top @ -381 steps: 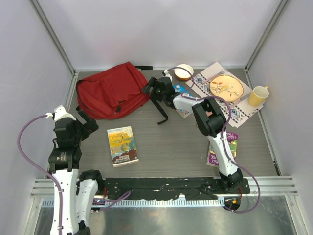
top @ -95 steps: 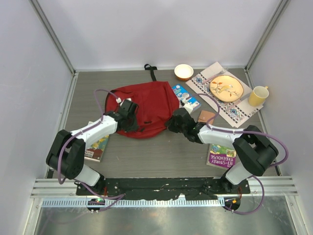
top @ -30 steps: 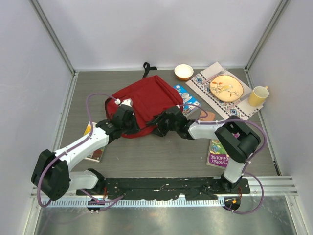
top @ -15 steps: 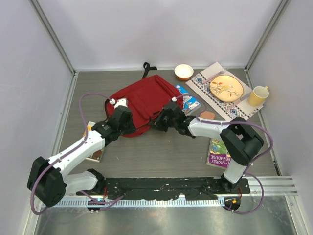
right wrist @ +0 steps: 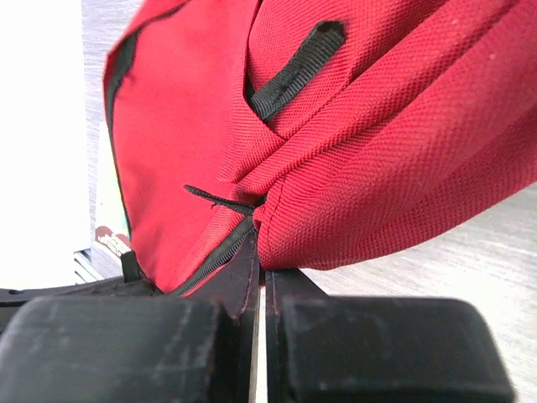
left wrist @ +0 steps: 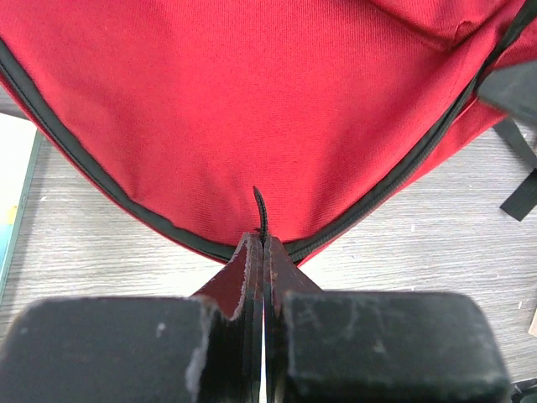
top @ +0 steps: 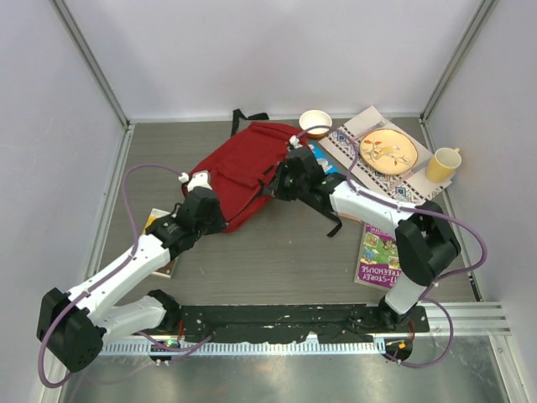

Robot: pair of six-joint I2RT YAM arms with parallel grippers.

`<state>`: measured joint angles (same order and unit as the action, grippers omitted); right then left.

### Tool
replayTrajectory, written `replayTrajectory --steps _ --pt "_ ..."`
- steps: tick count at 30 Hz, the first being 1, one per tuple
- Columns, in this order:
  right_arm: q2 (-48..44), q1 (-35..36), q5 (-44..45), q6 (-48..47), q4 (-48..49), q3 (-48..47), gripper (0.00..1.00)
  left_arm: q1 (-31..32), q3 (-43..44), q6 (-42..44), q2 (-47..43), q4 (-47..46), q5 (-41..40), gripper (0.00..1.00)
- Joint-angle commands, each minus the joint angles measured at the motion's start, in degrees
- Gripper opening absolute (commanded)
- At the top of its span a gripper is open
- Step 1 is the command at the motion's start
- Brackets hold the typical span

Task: Pack the student bag
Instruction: Unzip the student bag at the center of the board.

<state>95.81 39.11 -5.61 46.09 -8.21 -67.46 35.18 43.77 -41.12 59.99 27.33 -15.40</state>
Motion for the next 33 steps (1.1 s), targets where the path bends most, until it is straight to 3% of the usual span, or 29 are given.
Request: replayTrajectory --steps 1,7,12,13,16,17,20,28,33 --pt "1.48 -5.79 -1.32 -6.97 -0.49 -6.62 0.01 0.15 -1.14 2.54 -3.29 3.70 0.28 0.00" --pt "8.77 -10.54 -9.59 -8.91 -6.20 -14.36 0.01 0.15 -3.07 2.80 -6.11 0.19 6.51 0.00" --pt "12.46 -11.95 -9.77 -9.70 -9.18 -16.73 0.02 0.76 -3.52 2.28 -5.15 -3.33 11.53 0.00" --pt "12.99 -12.04 -9.69 -10.31 -10.33 -17.43 0.04 1.03 -3.51 2.10 -4.71 -4.03 11.71 0.00" --pt "13.00 -12.13 -8.55 -10.49 -12.18 -16.66 0.20 1.38 -3.25 0.70 -2.34 -4.92 11.27 0.00" --pt "12.22 -12.13 -7.85 -10.40 -12.18 -14.91 0.35 1.38 -3.34 0.09 -1.81 -5.01 10.57 0.00" --pt "8.53 -12.31 -4.34 -9.44 -12.36 -11.13 0.54 1.38 -3.43 -1.59 0.56 -6.50 9.86 0.00" --pt "-6.24 -12.22 -3.61 1.19 -6.05 5.57 0.57 1.38 -1.76 -2.30 4.96 -9.66 10.12 0.00" --pt "-12.22 -10.12 -13.72 15.75 12.72 19.72 0.57 1.47 -0.79 -1.50 5.84 -10.28 11.00 0.00"
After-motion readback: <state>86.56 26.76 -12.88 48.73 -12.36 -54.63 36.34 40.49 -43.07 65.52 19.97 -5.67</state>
